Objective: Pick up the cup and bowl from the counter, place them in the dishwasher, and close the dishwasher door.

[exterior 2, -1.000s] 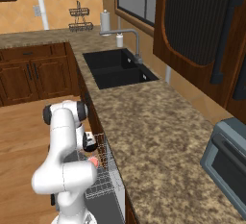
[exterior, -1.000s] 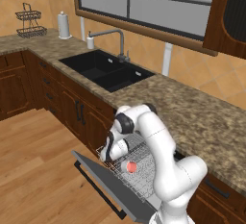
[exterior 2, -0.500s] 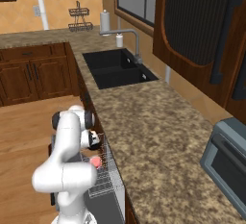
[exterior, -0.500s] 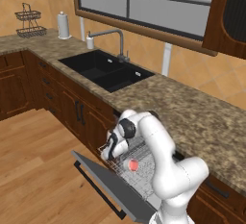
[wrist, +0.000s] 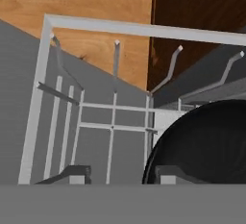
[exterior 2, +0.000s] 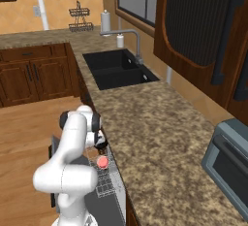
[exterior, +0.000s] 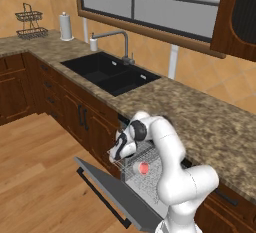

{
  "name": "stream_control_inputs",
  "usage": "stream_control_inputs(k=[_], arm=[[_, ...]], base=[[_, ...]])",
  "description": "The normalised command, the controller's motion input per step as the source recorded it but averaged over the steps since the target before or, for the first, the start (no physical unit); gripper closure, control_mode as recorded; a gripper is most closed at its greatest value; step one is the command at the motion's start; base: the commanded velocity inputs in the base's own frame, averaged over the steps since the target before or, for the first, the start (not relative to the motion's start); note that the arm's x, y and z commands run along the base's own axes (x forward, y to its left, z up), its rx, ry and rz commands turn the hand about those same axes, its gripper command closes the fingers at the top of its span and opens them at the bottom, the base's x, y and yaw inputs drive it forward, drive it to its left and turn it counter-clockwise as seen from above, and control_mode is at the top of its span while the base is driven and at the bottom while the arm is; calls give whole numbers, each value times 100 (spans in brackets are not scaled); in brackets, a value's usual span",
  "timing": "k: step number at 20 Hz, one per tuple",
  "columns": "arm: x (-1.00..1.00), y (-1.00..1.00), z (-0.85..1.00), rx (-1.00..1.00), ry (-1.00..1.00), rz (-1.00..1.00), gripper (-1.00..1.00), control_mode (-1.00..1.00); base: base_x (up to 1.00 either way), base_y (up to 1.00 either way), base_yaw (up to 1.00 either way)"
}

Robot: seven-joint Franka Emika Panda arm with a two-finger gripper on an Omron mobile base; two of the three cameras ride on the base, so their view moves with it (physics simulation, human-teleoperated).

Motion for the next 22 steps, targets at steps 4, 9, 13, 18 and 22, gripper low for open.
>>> stream_control_inputs(k=[4, 9, 13, 18, 22], arm=[[-27, 24, 52, -4, -5, 0, -100, -100], [-46, 34, 67, -9, -8, 0, -100, -100], [-96, 52, 95, 0, -1, -4, -100, -100], [-98, 55, 100, 6, -1, -6, -100, -100], [-71, 23, 100, 1, -10, -9, -100, -100]], base=[[0, 0, 0], [0, 0, 0], [0, 0, 0], [0, 0, 0], [0, 0, 0]])
